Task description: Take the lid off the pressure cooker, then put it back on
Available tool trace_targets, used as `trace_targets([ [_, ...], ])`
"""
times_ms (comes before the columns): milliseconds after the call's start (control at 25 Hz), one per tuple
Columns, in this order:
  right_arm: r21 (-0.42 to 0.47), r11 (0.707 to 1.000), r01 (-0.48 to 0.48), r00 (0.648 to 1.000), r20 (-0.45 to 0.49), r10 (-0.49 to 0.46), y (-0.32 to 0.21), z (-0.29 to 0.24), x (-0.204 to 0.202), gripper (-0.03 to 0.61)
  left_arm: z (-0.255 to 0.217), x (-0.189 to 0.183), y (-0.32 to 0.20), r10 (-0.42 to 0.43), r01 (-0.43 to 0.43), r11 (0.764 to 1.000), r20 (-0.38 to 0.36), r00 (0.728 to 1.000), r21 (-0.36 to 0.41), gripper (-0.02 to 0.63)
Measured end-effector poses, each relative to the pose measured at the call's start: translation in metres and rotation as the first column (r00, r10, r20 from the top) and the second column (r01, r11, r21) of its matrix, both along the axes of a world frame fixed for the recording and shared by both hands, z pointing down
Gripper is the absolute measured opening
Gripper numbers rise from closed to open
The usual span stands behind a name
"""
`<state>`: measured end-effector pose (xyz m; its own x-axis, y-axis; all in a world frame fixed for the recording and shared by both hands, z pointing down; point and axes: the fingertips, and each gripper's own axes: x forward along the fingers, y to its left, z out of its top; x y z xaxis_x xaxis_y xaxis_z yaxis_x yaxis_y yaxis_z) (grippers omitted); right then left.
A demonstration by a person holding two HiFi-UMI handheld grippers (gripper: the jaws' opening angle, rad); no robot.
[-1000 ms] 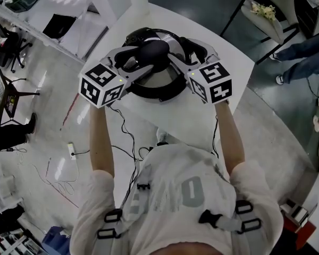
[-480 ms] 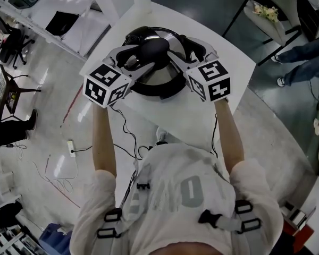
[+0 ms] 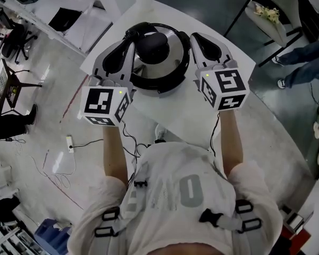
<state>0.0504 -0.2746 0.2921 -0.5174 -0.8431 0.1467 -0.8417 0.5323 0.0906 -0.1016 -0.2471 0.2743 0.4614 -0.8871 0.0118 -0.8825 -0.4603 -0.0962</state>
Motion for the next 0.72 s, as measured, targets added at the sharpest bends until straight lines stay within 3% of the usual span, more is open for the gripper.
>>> trace_targets([
  [120,0.036,0.999,-0.028,0.999,0.017,0.027,0.016,-0.002,0.006,0.009,-0.001,-0.004,0.019,-0.143,0.143,0.988,0.003,0.990,0.055,0.020],
  [280,0.060,0.996,-0.072,0.997,0.025,0.071,0.039,0.007,0.014,0.009,0.004,-0.010,0.046,-0.236,0.241,0.968,-0.076,0.969,0.065,0.018],
  [480,0.035,0.997,-0.073,0.997,0.016,0.072,0.064,0.029,0.023,0.009,0.014,-0.005,0.066,-0.283,0.286,0.953,-0.041,0.958,0.097,0.018],
  [720,0.014,0.999,-0.048,0.998,0.031,0.047,0.076,0.036,0.025,0.009,0.020,0.004,0.069,-0.287,0.288,0.954,-0.024,0.958,0.087,0.018],
])
